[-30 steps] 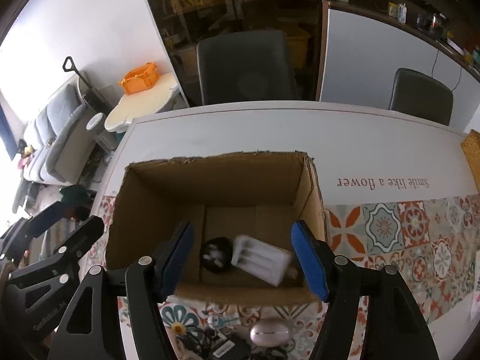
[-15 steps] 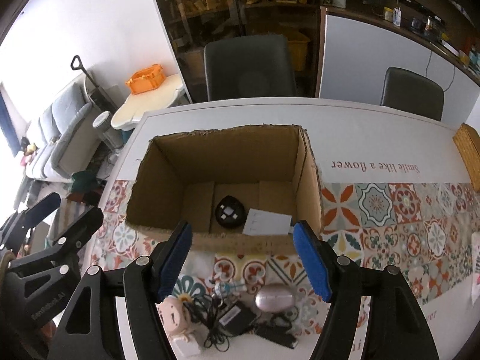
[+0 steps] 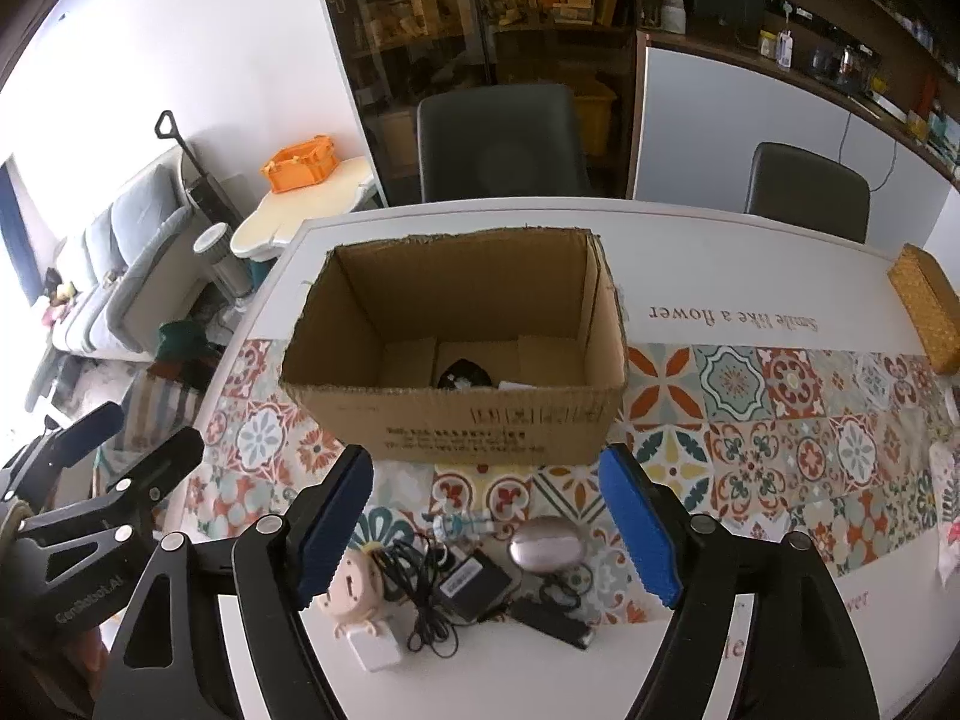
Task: Organize rigid objects
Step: 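Move the left gripper back to the pink round toy figure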
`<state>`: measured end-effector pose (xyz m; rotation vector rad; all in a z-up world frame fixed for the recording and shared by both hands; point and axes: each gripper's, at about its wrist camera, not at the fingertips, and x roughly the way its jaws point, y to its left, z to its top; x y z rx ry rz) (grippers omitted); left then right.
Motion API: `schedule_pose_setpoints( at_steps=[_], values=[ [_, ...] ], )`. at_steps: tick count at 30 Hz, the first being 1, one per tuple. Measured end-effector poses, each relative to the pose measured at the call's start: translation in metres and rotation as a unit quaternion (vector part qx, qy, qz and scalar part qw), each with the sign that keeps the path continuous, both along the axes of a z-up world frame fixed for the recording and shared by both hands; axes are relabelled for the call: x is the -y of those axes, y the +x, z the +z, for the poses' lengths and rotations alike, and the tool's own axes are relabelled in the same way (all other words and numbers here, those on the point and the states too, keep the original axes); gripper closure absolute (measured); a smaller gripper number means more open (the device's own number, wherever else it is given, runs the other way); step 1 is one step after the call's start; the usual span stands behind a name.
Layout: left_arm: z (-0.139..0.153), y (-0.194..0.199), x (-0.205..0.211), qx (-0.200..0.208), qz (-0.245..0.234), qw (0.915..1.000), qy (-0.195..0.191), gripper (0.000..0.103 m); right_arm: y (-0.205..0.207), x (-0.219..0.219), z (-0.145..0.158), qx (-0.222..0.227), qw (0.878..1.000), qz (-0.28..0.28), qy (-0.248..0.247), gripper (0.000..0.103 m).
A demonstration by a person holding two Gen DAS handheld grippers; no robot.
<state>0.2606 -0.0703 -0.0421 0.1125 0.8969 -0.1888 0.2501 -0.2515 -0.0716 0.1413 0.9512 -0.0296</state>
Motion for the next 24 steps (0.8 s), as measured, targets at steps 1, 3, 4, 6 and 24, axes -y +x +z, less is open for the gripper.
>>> schedule_pose_setpoints(
  at_steps=[1, 3, 4, 6, 24],
  values=[
    [-0.002, -0.002, 0.000, -0.003, 0.000, 1.0000, 0.001, 0.018, -0.003, -0.001, -0.001, -0.001, 1.000, 0.001, -0.001, 0.025],
    [-0.007, -0.007, -0.002, -0.008, 0.002, 1.0000, 0.003, 0.018, -0.006, -0.002, -0.004, -0.004, 1.000, 0.005, -0.002, 0.025],
    [-0.010, -0.009, -0.003, -0.013, 0.002, 0.9999, 0.003, 0.018, -0.009, -0.003, -0.006, -0.006, 1.000, 0.005, -0.003, 0.025],
    [-0.014, -0.013, -0.004, -0.019, 0.002, 0.9998, 0.002, 0.018, -0.014, -0.004, -0.010, -0.009, 1.000, 0.006, -0.003, 0.025],
    [-0.070, -0.032, 0.005, -0.098, -0.014, 0.9951, 0.009, 0.018, -0.037, -0.007, -0.063, -0.073, 0.997, 0.007, 0.013, 0.025]
  ],
)
